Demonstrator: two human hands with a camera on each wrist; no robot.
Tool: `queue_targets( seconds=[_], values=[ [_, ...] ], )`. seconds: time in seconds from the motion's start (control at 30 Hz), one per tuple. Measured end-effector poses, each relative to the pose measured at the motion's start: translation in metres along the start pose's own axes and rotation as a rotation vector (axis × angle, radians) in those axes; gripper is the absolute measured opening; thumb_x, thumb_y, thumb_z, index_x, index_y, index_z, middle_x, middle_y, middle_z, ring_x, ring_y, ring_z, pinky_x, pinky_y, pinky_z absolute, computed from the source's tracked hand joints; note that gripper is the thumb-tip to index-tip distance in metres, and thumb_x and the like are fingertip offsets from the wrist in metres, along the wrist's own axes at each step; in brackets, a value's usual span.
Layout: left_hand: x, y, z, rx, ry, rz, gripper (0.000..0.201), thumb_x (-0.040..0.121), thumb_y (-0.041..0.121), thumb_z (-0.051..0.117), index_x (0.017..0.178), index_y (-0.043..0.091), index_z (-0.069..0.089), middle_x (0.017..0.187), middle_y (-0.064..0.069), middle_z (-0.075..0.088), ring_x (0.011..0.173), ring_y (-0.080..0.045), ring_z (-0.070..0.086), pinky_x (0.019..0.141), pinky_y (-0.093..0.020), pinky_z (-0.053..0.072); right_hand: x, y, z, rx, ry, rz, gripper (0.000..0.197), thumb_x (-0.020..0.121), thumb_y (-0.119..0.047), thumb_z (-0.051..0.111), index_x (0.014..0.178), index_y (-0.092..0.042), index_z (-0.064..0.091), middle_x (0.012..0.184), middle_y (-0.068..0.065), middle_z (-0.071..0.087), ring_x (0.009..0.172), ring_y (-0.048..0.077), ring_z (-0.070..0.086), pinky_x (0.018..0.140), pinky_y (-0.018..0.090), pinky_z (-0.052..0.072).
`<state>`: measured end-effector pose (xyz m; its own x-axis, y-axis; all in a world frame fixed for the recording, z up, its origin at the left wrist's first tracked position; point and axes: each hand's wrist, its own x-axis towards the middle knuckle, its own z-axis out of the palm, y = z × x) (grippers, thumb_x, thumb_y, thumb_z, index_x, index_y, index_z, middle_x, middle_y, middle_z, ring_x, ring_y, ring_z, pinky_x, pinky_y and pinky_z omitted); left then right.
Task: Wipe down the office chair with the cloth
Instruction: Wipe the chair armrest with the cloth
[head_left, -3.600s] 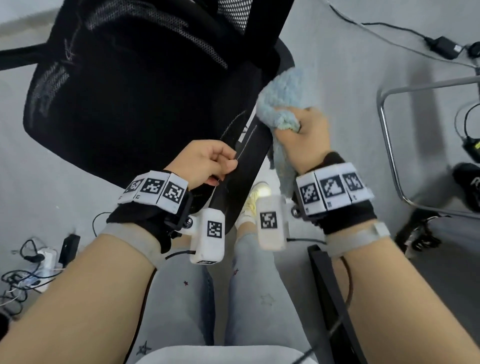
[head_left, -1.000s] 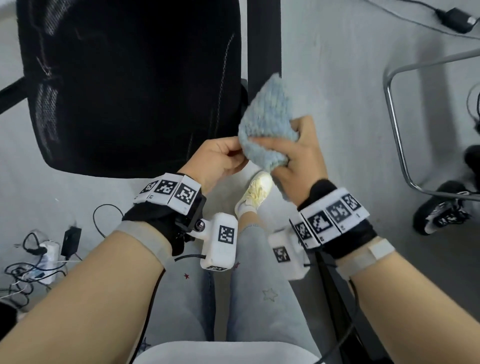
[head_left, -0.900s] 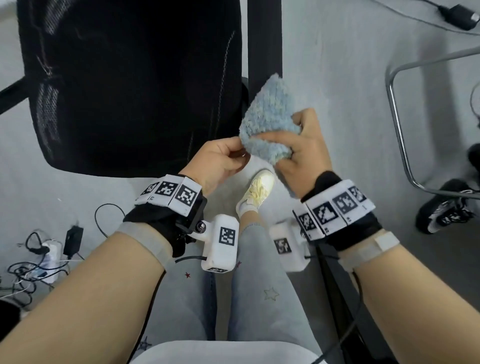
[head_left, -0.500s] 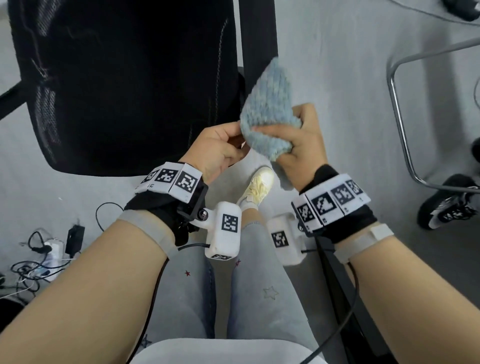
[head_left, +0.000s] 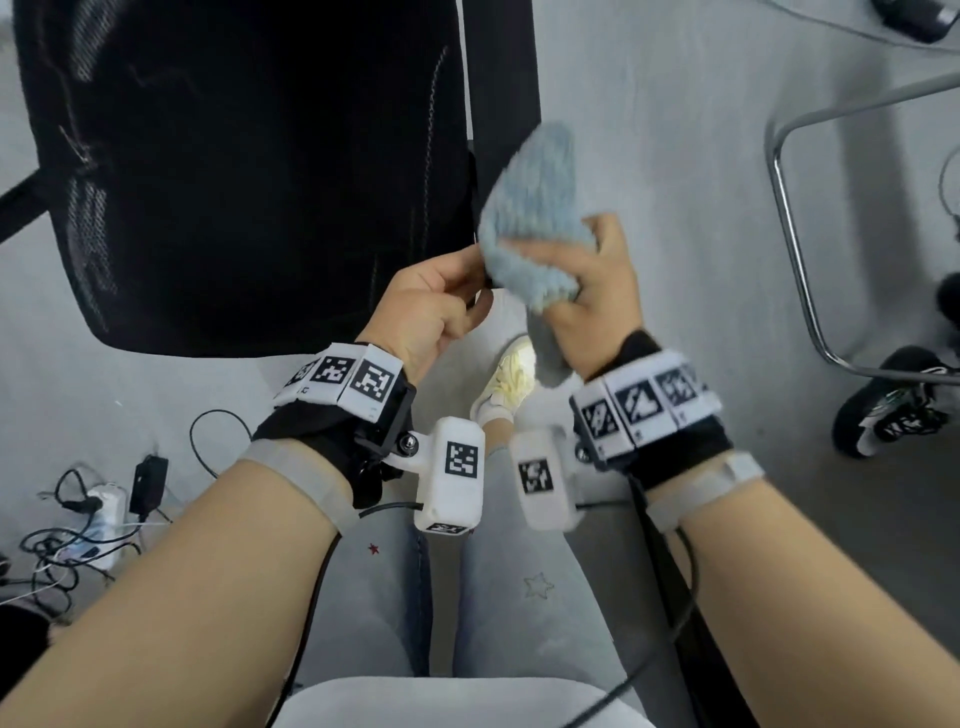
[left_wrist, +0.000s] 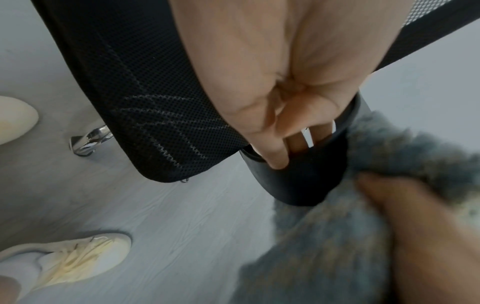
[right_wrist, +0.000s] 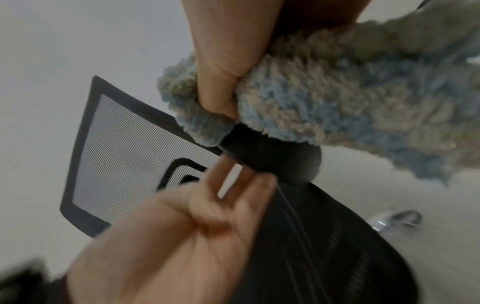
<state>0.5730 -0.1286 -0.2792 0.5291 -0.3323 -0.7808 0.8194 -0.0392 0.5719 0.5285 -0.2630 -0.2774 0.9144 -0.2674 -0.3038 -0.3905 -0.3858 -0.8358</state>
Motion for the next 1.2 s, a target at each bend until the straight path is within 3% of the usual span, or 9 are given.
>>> queue_targets(
  seconds=[0.13,0.33,0.53,0.63,0.77,0.97,1.1,1.17,1.2],
  values=[
    [-0.001,-0.001,-0.001,-0.011,-0.021,0.012,0.083,0.059,-0.032,0.017,0.13,-0.003,0.045,0.134,-0.013,0.052,0.124,-0.018,0.05,0.103,-0.026,0.04,-0.028,0.022,-0.003,-0.007,-0.055,0.128,0.051,0.072,0.013,0.065,0.104,-0.026,0.059,0.086,-0.014,0.031,0.084,-0.027,0.037,0.073,-0.008,0.034],
    [0.001,-0.004,0.001,-0.008,0.05,0.0,0.08,0.059,-0.033,0.017,0.126,-0.003,0.049,0.128,-0.012,0.055,0.113,-0.011,0.056,0.085,-0.013,0.046,0.022,-0.013,-0.022,-0.016,0.155,-0.154,0.05,0.069,0.008,0.063,0.106,-0.026,0.06,0.087,-0.015,0.03,0.089,-0.006,0.036,0.077,-0.005,0.035],
    [0.004,-0.004,-0.002,-0.015,0.049,-0.041,0.078,0.06,-0.034,0.019,0.127,-0.006,0.048,0.133,-0.018,0.052,0.124,-0.021,0.05,0.074,-0.01,0.051,0.016,-0.007,-0.005,0.024,0.103,-0.068,0.045,0.071,0.006,0.067,0.108,-0.018,0.064,0.088,-0.015,0.03,0.089,-0.006,0.038,0.077,-0.006,0.035],
    [0.003,-0.004,-0.005,-0.001,0.024,-0.061,0.078,0.061,-0.033,0.018,0.126,-0.003,0.049,0.123,-0.011,0.058,0.114,-0.016,0.056,0.086,-0.017,0.049,-0.003,0.005,-0.002,0.026,0.072,-0.042,0.05,0.067,0.01,0.07,0.105,-0.02,0.059,0.088,-0.015,0.032,0.091,-0.008,0.037,0.075,-0.005,0.037],
    [-0.001,0.004,-0.006,0.032,-0.041,-0.045,0.078,0.061,-0.033,0.018,0.128,-0.006,0.047,0.129,-0.015,0.055,0.116,-0.016,0.055,0.092,-0.021,0.047,-0.022,0.017,0.005,-0.001,0.008,0.08,0.045,0.065,0.01,0.074,0.1,-0.017,0.063,0.088,-0.017,0.035,0.09,-0.02,0.042,0.075,-0.006,0.037],
    [-0.001,0.018,-0.023,0.127,-0.162,-0.006,0.075,0.068,-0.03,0.023,0.13,0.004,0.048,0.126,-0.01,0.057,0.107,-0.009,0.058,0.093,-0.018,0.046,-0.031,0.007,0.018,-0.05,-0.003,0.284,0.033,0.073,0.011,0.066,0.102,-0.005,0.07,0.083,-0.011,0.037,0.08,-0.004,0.044,0.068,-0.007,0.035],
    [-0.004,0.029,-0.065,0.169,-0.147,0.026,0.062,0.081,-0.018,0.034,0.128,0.018,0.05,0.118,0.002,0.06,0.116,-0.012,0.056,0.099,-0.028,0.045,-0.034,-0.001,0.033,-0.051,0.127,0.415,0.03,0.076,0.006,0.065,0.104,-0.006,0.068,0.091,0.007,0.051,0.088,0.018,0.051,0.07,0.014,0.044],
    [-0.012,0.038,-0.094,0.194,-0.126,0.044,0.057,0.084,-0.012,0.036,0.126,0.023,0.052,0.114,0.007,0.062,0.114,-0.01,0.057,0.098,-0.03,0.046,-0.039,-0.008,0.048,0.013,0.24,0.509,0.028,0.079,0.004,0.062,0.1,-0.013,0.068,0.094,0.012,0.064,0.085,0.015,0.057,0.07,0.02,0.048],
    [-0.017,0.045,-0.11,0.213,-0.12,0.058,0.055,0.085,-0.01,0.037,0.126,0.024,0.052,0.112,0.009,0.062,0.112,-0.008,0.058,0.097,-0.03,0.046,-0.041,-0.015,0.059,0.065,0.307,0.57,0.023,0.08,0.003,0.061,0.093,-0.014,0.069,0.084,0.003,0.07,0.077,0.009,0.06,0.069,0.019,0.049]
  ],
)
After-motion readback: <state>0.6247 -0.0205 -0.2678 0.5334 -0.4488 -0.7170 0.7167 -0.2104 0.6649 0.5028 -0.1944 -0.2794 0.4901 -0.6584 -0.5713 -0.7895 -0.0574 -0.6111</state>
